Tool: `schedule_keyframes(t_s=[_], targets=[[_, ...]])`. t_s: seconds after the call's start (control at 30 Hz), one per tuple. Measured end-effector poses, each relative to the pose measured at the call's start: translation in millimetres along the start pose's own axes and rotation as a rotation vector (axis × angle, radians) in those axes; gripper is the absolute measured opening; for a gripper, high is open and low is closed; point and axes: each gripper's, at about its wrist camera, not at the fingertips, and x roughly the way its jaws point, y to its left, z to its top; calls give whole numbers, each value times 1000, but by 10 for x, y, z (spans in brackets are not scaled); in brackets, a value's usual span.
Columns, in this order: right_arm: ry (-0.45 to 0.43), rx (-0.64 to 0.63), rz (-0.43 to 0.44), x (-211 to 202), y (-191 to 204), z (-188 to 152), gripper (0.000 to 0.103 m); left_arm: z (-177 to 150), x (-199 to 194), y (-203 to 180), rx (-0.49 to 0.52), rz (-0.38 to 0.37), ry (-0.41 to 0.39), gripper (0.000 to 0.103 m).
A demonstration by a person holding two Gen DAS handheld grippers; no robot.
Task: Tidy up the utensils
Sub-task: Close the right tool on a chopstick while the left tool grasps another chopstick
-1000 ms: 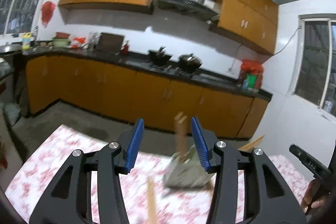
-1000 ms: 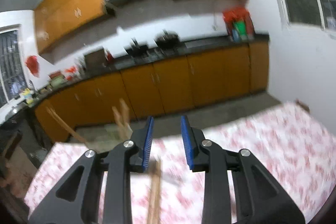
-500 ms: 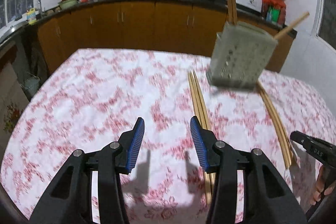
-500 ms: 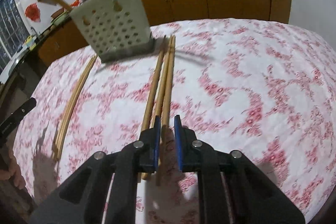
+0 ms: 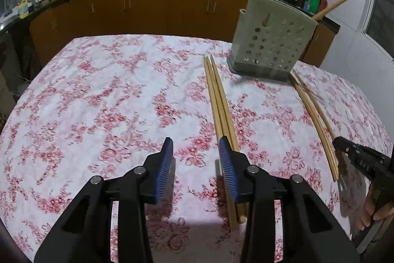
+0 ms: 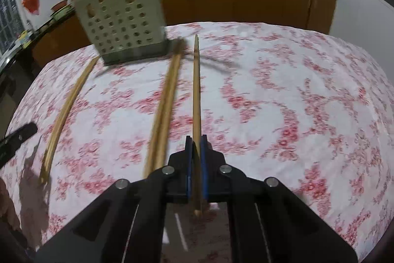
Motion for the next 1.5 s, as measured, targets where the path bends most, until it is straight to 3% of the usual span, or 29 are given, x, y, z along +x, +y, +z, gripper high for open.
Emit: schedule_keyframes(t_s=[0.4,0.7,0.87,1.07,1.5], targets=[[-4,28,-21,8,-166,21,8,-62,132,-151,51,-38,59,23],[0,18,-22,15,-127,25,8,-58,239,-266,97,3,84,21],[-5,-5,-20,22,-75,21,9,8,296,-219,87,33,83,8],[-18,12,-44,37,-176,53,8,81,324,17,53,81,76,8],[-17,31,-30,52,-259,69,10,79,315,98,25,63,67,8]])
